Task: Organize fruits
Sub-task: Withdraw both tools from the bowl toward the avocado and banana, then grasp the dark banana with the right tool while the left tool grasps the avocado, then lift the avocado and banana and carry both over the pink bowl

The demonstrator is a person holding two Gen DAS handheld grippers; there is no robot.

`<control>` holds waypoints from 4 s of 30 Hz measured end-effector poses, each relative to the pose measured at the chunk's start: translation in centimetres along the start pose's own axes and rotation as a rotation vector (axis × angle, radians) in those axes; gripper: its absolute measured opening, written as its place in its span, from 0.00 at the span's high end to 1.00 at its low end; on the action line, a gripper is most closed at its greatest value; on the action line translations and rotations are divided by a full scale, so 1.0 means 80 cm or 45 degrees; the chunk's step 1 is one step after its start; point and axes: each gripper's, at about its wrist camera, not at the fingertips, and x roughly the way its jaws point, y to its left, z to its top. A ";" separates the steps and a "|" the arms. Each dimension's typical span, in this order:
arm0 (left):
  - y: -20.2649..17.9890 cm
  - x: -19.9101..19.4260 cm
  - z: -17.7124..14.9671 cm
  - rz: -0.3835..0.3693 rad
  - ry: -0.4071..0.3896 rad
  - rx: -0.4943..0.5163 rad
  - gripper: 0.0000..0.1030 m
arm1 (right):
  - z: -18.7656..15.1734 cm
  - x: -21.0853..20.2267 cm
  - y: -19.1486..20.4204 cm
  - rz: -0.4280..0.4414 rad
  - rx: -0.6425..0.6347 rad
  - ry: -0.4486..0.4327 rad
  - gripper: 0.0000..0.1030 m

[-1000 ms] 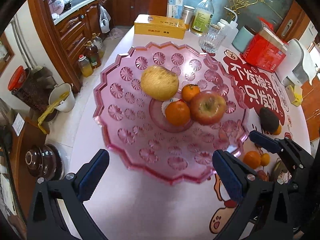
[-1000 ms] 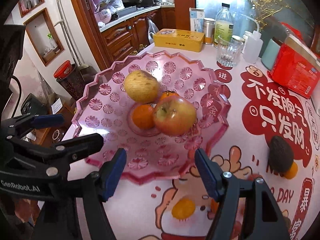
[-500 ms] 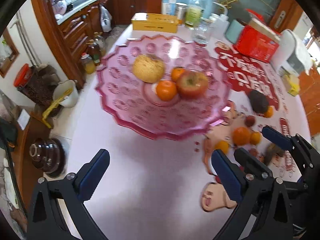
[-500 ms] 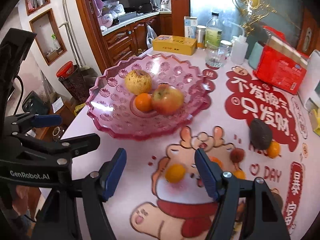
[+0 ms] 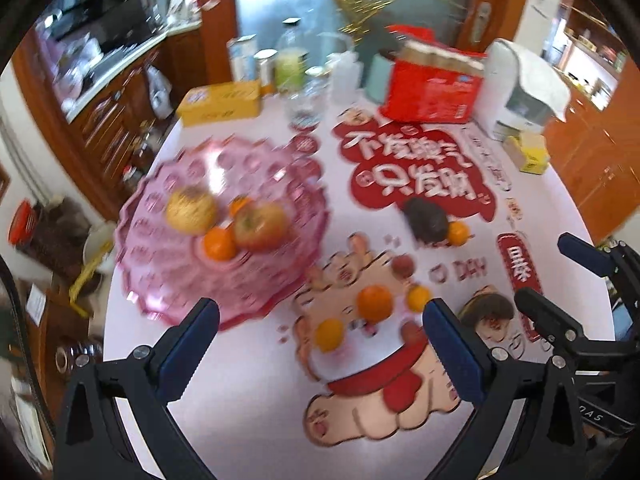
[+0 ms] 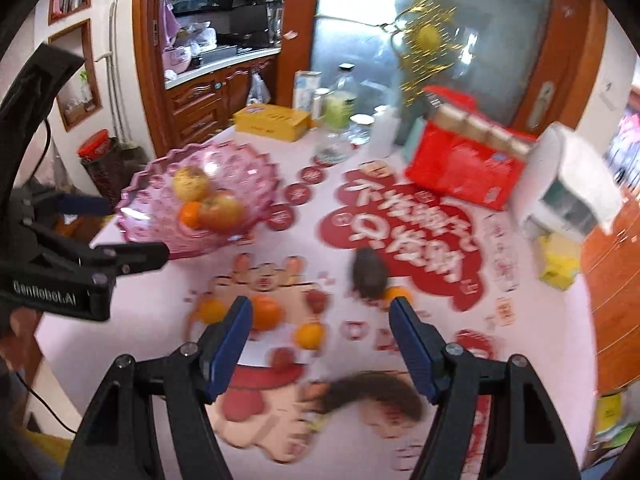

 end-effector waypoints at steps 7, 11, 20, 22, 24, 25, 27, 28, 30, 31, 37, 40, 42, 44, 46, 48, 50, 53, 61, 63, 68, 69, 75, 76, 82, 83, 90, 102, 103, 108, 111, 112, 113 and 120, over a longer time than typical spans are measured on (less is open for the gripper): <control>-0.067 0.022 0.060 -0.040 -0.011 0.199 0.02 | -0.028 0.000 -0.073 -0.035 0.140 0.055 0.31; -0.095 0.045 0.094 -0.035 -0.037 0.336 0.02 | -0.053 0.026 -0.097 -0.015 0.277 0.137 0.31; -0.132 0.116 0.139 -0.079 -0.041 0.524 0.02 | -0.110 0.094 -0.116 0.134 0.688 0.317 0.31; -0.135 0.134 0.137 -0.090 -0.011 0.546 0.02 | -0.119 0.110 -0.111 0.159 0.745 0.363 0.31; -0.137 0.148 0.134 -0.106 0.014 0.563 0.02 | -0.126 0.128 -0.111 0.185 0.816 0.401 0.31; -0.137 0.153 0.132 -0.113 0.022 0.569 0.02 | -0.128 0.136 -0.113 0.189 0.851 0.417 0.31; -0.137 0.163 0.128 -0.129 0.038 0.580 0.02 | -0.134 0.151 -0.117 0.202 0.940 0.444 0.31; -0.137 0.167 0.127 -0.137 0.047 0.583 0.02 | -0.135 0.157 -0.120 0.201 0.976 0.454 0.31; -0.136 0.174 0.125 -0.154 0.061 0.582 0.02 | -0.137 0.168 -0.125 0.181 1.045 0.461 0.29; -0.135 0.177 0.125 -0.162 0.066 0.579 0.02 | -0.134 0.168 -0.125 0.163 1.058 0.444 0.29; -0.125 0.196 0.125 -0.194 0.095 0.496 0.02 | -0.106 0.177 -0.110 -0.029 0.950 0.389 0.29; -0.122 0.204 0.124 -0.197 0.107 0.443 0.02 | -0.092 0.186 -0.094 -0.156 0.823 0.392 0.31; -0.121 0.210 0.124 -0.199 0.121 0.416 0.02 | -0.088 0.191 -0.084 -0.228 0.754 0.402 0.33; -0.122 0.216 0.122 -0.202 0.138 0.398 0.02 | -0.088 0.194 -0.075 -0.300 0.699 0.427 0.35; -0.125 0.222 0.120 -0.210 0.151 0.387 0.02 | -0.093 0.194 -0.069 -0.333 0.671 0.448 0.36; -0.129 0.225 0.119 -0.216 0.157 0.386 0.02 | -0.101 0.190 -0.068 -0.355 0.668 0.468 0.41; -0.134 0.230 0.118 -0.222 0.166 0.388 0.02 | -0.110 0.186 -0.071 -0.345 0.696 0.485 0.44; -0.145 0.240 0.117 -0.226 0.186 0.392 0.02 | -0.124 0.180 -0.078 -0.288 0.757 0.495 0.46; -0.171 0.276 0.110 -0.238 0.280 0.357 0.03 | -0.137 0.179 -0.087 -0.141 0.867 0.498 0.53; -0.173 0.286 0.110 -0.253 0.309 0.322 0.06 | -0.138 0.179 -0.087 -0.132 0.869 0.485 0.53; -0.169 0.310 0.109 -0.291 0.386 0.206 0.29 | -0.141 0.174 -0.092 -0.075 0.878 0.449 0.57; -0.166 0.316 0.109 -0.317 0.416 0.157 0.29 | -0.142 0.173 -0.093 -0.060 0.882 0.445 0.58; -0.152 0.337 0.110 -0.372 0.485 -0.064 0.28 | -0.141 0.166 -0.096 0.039 0.875 0.415 0.65; -0.151 0.338 0.110 -0.381 0.491 -0.084 0.28 | -0.140 0.165 -0.095 0.058 0.869 0.408 0.66; -0.150 0.335 0.106 -0.402 0.457 -0.106 0.40 | -0.142 0.158 -0.094 0.148 0.876 0.375 0.66; -0.150 0.332 0.105 -0.393 0.445 -0.097 0.40 | -0.142 0.157 -0.096 0.162 0.880 0.365 0.66; -0.137 0.272 0.098 -0.404 0.340 -0.040 0.40 | -0.141 0.144 -0.102 0.178 0.874 0.326 0.66; -0.079 0.121 0.076 -0.383 0.155 0.078 0.40 | -0.092 0.084 -0.078 0.149 0.712 0.165 0.66; -0.070 0.111 0.074 -0.374 0.145 0.078 0.40 | -0.084 0.077 -0.073 0.151 0.690 0.148 0.66; -0.012 0.060 0.067 -0.290 0.063 0.054 0.40 | -0.041 0.047 -0.043 0.176 0.589 0.057 0.66; 0.032 0.029 0.063 -0.233 0.010 0.015 0.40 | -0.007 0.031 -0.020 0.206 0.521 -0.008 0.66; 0.048 0.020 0.062 -0.214 -0.006 -0.002 0.40 | 0.005 0.026 -0.010 0.220 0.498 -0.031 0.66; 0.065 0.011 0.060 -0.189 -0.025 -0.020 0.40 | 0.018 0.021 0.000 0.235 0.474 -0.053 0.66; 0.157 -0.016 0.047 -0.025 -0.087 -0.074 0.40 | 0.091 0.014 0.063 0.332 0.351 -0.156 0.66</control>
